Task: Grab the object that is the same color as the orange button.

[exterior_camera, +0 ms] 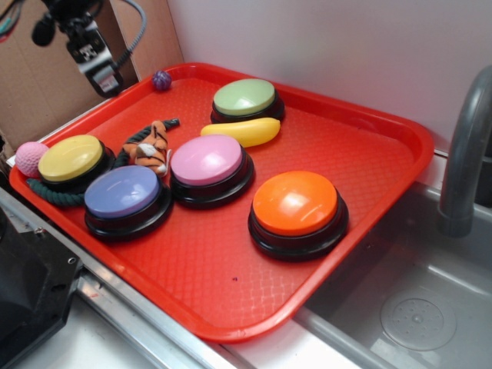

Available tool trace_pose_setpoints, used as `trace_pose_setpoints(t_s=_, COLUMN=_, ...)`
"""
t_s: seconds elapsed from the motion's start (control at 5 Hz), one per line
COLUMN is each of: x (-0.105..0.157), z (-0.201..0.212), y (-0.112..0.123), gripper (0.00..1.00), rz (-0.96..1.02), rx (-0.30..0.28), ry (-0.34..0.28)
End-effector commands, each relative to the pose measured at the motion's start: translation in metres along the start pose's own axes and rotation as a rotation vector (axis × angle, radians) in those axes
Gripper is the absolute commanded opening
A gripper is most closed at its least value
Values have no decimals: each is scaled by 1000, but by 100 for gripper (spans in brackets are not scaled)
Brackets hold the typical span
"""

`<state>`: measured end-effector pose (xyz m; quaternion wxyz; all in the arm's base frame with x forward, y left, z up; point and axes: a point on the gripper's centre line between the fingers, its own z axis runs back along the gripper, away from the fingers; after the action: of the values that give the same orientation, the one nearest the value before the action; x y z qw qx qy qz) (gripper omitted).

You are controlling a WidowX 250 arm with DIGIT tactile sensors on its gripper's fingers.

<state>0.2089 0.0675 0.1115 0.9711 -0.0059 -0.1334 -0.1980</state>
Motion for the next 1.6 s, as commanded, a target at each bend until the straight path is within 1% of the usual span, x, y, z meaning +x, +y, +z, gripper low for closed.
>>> trace_pose_setpoints(t_s=0.0, x=18, z=-36, y=9, gripper=100, rz=-154, rx=-24, ry=-54)
trace_pose_setpoints(t_s=0.2, x=19, z=-47, y=7, gripper=100, rz=-190, rx=-55, ry=-30)
trace_pose_setpoints(t_s=0.4, x=17, z=-59, y=2, gripper=100, rz=-219, rx=-107, ry=-29)
trace_pose_setpoints(t_s=0.6, x=10, z=-67, y=4, gripper=100, rz=-204, rx=-139, ry=-16)
trace_pose_setpoints(t_s=0.8, x=8, z=-75, y=5, gripper=100, rz=-193, rx=-161, ry=-20)
trace_pose_setpoints(t_s=1.0, x=1, z=-81, y=9, gripper=100, rz=-153, rx=-175, ry=-9)
trace_pose_setpoints(t_s=1.2, x=-4, z=-83, y=13, gripper=4, rz=-112, rx=-175, ry=-6)
trace_pose_setpoints(t_s=1.4, x=-6, z=-83, y=15, gripper=0, rz=-85, rx=-179, ry=0)
